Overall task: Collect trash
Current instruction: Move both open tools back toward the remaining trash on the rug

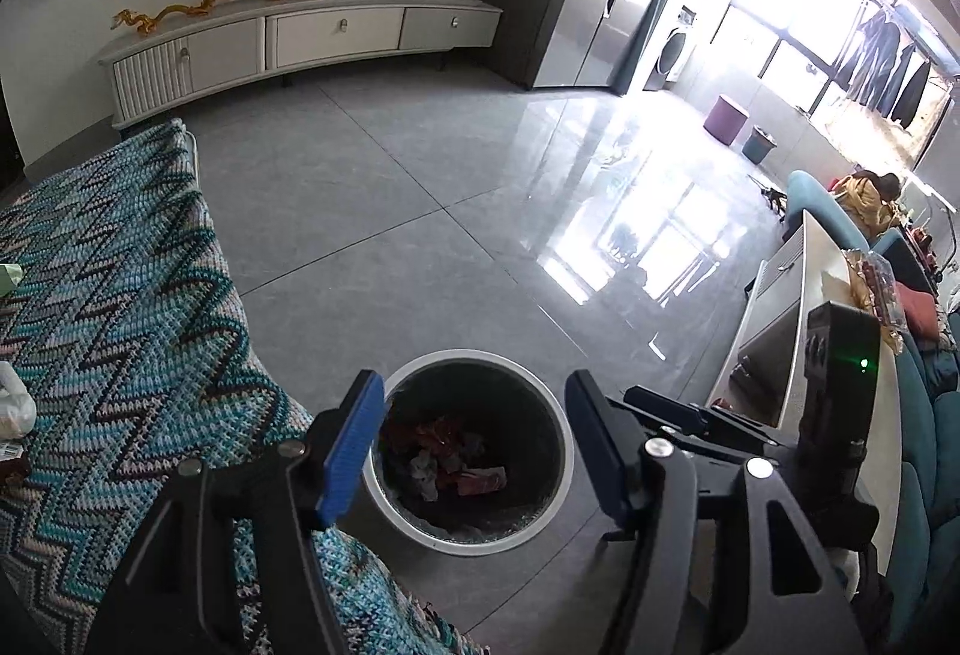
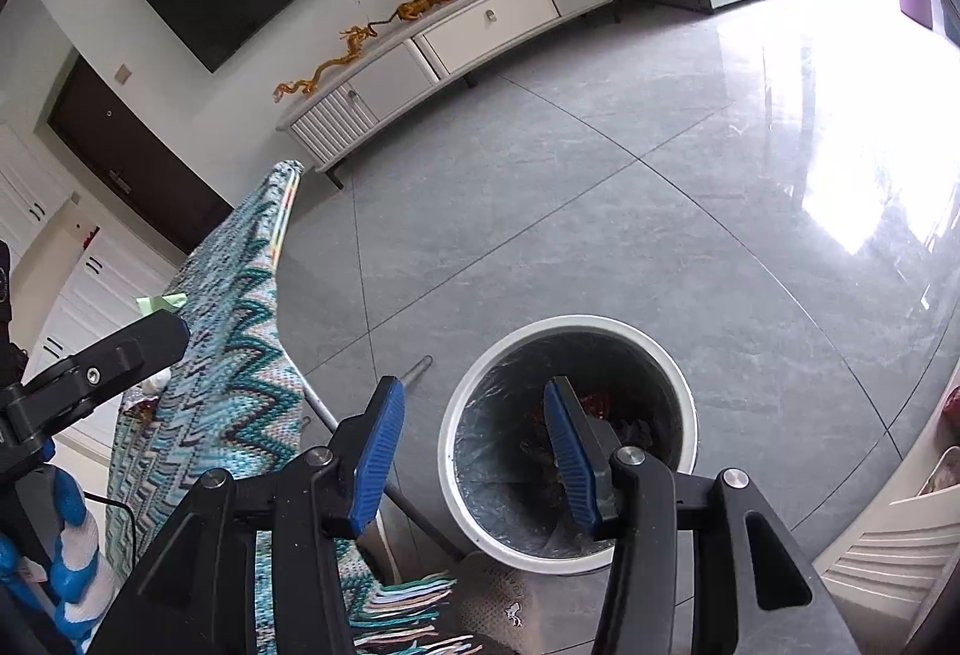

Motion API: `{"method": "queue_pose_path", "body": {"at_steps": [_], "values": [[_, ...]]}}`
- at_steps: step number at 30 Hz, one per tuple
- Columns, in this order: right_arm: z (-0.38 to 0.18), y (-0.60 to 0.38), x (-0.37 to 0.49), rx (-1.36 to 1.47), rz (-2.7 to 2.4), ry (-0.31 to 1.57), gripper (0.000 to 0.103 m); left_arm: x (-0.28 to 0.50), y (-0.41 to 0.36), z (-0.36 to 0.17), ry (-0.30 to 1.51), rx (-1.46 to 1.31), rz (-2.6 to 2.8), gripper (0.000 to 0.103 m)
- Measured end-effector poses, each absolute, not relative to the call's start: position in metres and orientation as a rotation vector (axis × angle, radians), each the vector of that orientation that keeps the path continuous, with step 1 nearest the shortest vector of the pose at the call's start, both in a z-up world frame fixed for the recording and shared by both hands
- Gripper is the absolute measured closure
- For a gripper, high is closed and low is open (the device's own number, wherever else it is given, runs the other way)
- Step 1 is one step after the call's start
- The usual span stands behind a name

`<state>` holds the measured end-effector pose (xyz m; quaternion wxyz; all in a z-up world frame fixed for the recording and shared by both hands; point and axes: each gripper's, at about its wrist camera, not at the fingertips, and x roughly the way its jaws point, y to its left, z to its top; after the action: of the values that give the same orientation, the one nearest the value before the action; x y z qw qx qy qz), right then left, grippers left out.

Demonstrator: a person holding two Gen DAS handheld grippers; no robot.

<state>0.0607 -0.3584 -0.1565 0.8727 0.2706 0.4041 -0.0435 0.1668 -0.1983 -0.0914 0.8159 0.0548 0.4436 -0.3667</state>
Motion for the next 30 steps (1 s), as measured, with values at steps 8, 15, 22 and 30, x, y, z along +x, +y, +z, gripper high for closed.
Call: {"method": "queue_pose_path", "body": {"at_steps": [8,15,22,30], "values": [[-0.124,-0.338,0.050,0.528,-0.081,0.792,0.057,0.152,-0.168,-0.068,0.886,0.090,-0.775,0.042],[-0.092,-0.310,0.046,0.481,-0.046,0.741,0.057,0.148,-0.129,-0.051,0.843,0.046,-0.747,0.042],[-0.052,-0.280,0.040,0.423,0.004,0.679,0.057,0.150,-0.079,-0.032,0.793,-0.004,-0.695,0.042],[-0.007,-0.239,0.037,0.353,0.100,0.611,0.057,0.153,-0.007,-0.007,0.721,-0.067,-0.595,0.042]]}}
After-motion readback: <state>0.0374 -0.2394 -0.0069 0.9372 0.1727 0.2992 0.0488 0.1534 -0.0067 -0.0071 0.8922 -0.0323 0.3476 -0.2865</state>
